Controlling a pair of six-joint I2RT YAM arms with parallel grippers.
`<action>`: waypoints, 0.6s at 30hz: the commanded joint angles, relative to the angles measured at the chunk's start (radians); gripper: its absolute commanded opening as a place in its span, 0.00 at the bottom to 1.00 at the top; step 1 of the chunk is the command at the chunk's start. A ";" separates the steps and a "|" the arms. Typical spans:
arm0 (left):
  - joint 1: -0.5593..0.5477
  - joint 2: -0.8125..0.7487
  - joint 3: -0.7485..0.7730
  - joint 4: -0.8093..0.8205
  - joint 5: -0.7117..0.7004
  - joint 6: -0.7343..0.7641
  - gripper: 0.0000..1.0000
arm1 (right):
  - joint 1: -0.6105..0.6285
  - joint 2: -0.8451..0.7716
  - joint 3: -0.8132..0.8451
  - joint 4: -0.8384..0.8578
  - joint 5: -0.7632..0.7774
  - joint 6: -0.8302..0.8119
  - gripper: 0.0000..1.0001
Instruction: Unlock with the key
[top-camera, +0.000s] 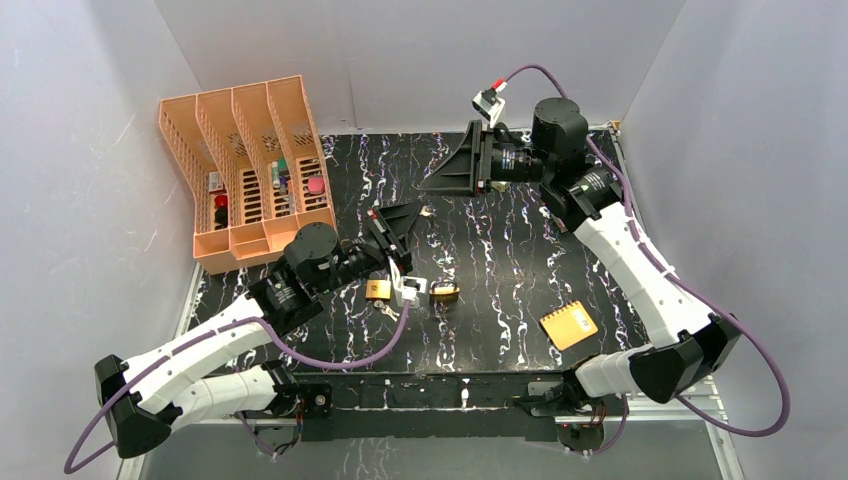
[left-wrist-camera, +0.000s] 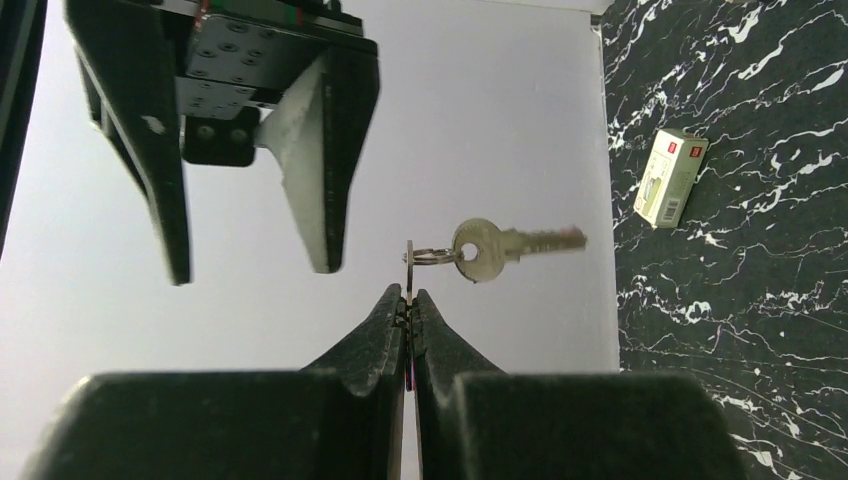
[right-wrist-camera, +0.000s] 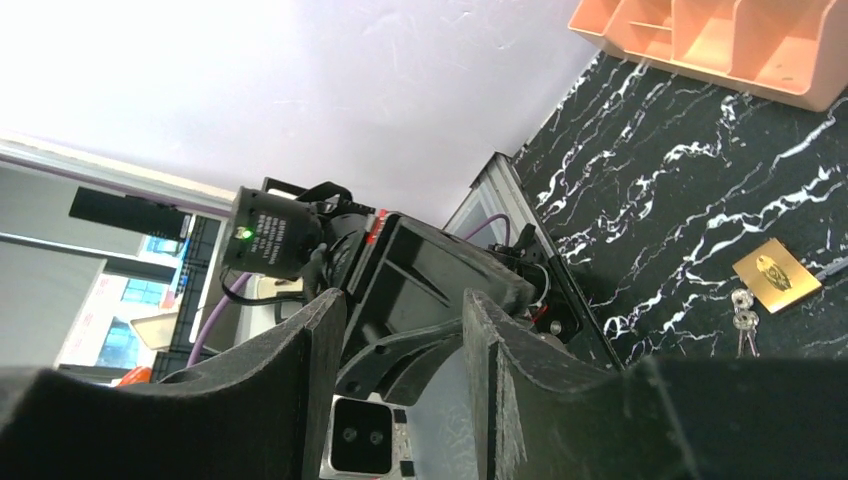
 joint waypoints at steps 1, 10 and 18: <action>-0.006 -0.009 0.038 0.047 0.005 0.025 0.00 | -0.001 0.012 0.051 -0.058 0.008 -0.033 0.55; -0.006 -0.019 0.036 0.063 -0.009 0.040 0.00 | -0.001 0.022 0.024 -0.078 0.010 -0.038 0.56; -0.006 -0.018 0.030 0.096 -0.019 0.043 0.00 | -0.002 0.024 0.013 -0.073 -0.005 -0.035 0.50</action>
